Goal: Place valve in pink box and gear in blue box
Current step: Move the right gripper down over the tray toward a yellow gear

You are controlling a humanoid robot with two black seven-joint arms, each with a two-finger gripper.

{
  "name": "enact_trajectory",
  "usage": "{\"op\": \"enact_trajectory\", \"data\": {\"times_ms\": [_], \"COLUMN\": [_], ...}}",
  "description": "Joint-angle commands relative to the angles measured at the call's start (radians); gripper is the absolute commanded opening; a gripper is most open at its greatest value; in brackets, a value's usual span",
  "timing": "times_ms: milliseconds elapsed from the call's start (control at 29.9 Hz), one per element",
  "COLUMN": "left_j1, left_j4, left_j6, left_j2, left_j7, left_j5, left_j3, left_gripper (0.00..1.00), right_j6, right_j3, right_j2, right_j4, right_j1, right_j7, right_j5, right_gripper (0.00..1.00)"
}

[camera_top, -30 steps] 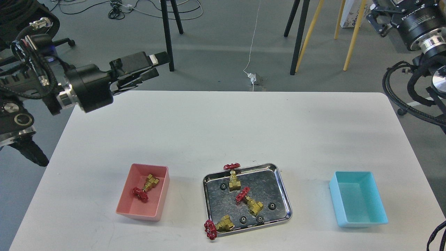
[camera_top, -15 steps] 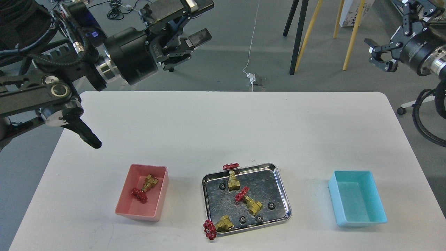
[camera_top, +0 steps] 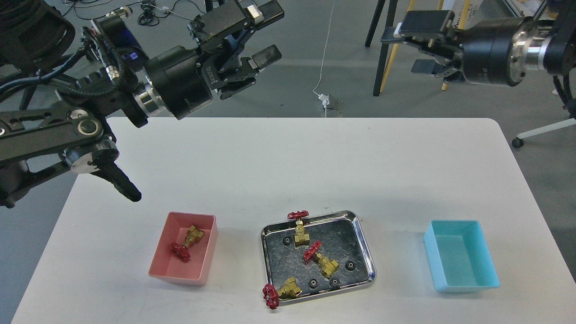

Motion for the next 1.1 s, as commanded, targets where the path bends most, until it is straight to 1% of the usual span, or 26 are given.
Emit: {"op": "enact_trajectory", "data": {"times_ms": [0, 134, 234, 334, 435, 535, 702, 803, 1003, 1070], "left_j1": [0.109, 0.256, 0.336, 0.378, 0.413, 0.439, 0.451, 0.451, 0.451, 0.451], "left_j4": [0.030, 0.059, 0.063, 0.063, 0.063, 0.063, 0.092, 0.120, 0.140, 0.140], "left_j6": [-0.008, -0.011, -0.017, -0.022, -0.020, -0.018, -0.015, -0.017, -0.017, -0.017], "left_j2": [0.005, -0.011, -0.030, -0.049, -0.055, -0.060, -0.113, -0.142, -0.176, -0.179], "left_j7": [0.000, 0.000, 0.000, 0.000, 0.000, 0.000, 0.000, 0.000, 0.000, 0.000], "left_j5": [-0.009, -0.009, -0.009, -0.007, -0.007, -0.006, -0.003, -0.003, -0.003, -0.003], "left_j3": [-0.120, -0.306, -0.387, -0.403, -0.403, -0.403, -0.405, -0.405, -0.405, -0.405], "left_gripper": [0.94, 0.94, 0.94, 0.94, 0.94, 0.94, 0.94, 0.94, 0.94, 0.94], "right_j6": [0.008, 0.014, 0.022, 0.024, 0.024, 0.022, 0.007, 0.002, -0.009, -0.015], "right_j3": [-0.136, -0.229, -0.303, -0.320, -0.325, -0.325, -0.322, -0.323, -0.328, -0.328], "right_j2": [0.199, 0.373, 0.483, 0.528, 0.571, 0.637, 0.743, 0.749, 0.749, 0.749], "right_j4": [0.054, 0.078, 0.082, 0.079, 0.068, 0.045, 0.010, -0.010, -0.035, -0.061], "right_j1": [0.130, 0.144, 0.085, -0.007, -0.076, -0.132, -0.170, -0.198, -0.253, -0.275], "right_j7": [0.056, 0.112, 0.132, 0.132, 0.132, 0.132, 0.131, 0.128, 0.120, 0.117], "right_j5": [-0.221, -0.479, -0.631, -0.748, -0.812, -0.816, -0.813, -0.814, -0.814, -0.813], "right_gripper": [1.00, 1.00, 1.00, 1.00, 1.00, 1.00, 0.98, 0.92, 0.68, 0.66]}}
